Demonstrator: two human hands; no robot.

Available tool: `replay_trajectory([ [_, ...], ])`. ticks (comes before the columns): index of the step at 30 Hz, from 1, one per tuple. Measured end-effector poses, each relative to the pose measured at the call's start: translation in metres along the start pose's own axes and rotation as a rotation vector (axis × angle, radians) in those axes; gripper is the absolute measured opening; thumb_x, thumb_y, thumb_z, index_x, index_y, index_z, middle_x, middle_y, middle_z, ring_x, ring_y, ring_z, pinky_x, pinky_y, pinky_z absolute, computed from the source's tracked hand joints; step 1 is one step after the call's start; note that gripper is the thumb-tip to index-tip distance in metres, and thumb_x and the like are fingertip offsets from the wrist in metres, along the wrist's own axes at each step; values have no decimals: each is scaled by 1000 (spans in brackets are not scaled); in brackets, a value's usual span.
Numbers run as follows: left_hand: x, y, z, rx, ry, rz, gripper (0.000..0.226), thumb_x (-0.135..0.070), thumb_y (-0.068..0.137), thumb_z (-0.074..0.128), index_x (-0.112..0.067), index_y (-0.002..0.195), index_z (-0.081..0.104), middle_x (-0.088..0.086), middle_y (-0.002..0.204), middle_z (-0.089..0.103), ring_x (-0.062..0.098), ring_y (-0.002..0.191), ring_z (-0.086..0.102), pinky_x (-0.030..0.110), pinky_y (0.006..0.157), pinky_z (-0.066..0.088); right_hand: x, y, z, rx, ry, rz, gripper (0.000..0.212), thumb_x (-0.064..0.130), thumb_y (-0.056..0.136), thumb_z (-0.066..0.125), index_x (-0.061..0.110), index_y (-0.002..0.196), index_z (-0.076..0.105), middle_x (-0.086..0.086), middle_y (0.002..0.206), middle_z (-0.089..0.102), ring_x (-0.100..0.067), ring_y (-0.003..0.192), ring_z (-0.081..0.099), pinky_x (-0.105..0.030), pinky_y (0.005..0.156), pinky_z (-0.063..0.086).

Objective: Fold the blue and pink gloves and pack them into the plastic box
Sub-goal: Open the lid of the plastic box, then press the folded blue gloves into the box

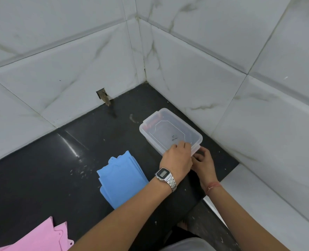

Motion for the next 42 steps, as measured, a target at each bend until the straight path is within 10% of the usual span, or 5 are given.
replay_trajectory([
  [14,52,2,-73,-282,-269,-52,29,-27,80,66,-15,105,61,0,96,60,15,74,57,26,62,48,-1,4,28,13,132,37,50,3,83,72,21,120,44,-9,102,68,-18,89,71,-26,68,61],
  [21,172,-23,-119,-548,-583,-469,11,-31,78,59,-26,88,62,-11,80,65,3,69,60,11,59,45,-3,6,28,17,87,45,50,4,84,70,24,120,43,-4,108,66,-19,96,68,-23,68,60],
  [29,298,-96,-54,-657,-1368,-1061,22,-10,92,50,-10,71,57,9,74,63,20,71,63,28,61,58,-5,6,29,40,96,50,52,4,85,70,25,123,41,-4,109,65,-16,95,68,-21,67,59],
  [35,349,-140,-28,-726,-1363,-1203,21,0,95,48,-7,76,53,10,76,56,5,58,63,15,53,52,-10,-4,32,32,98,110,40,19,93,61,22,128,43,-7,106,65,-21,91,70,-27,70,59],
  [42,388,-172,-4,-636,-1257,-1360,35,-12,88,56,0,120,61,17,108,67,23,90,66,33,77,57,-27,-41,29,-110,94,138,34,24,100,47,16,133,46,-14,96,60,-22,81,63,-30,69,55],
])
Point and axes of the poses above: each hand's wrist, its own y-axis towards the middle knuckle, its own z-axis out of the palm, x = y × z, the point moved 5 cm from there along y, towards the middle knuckle
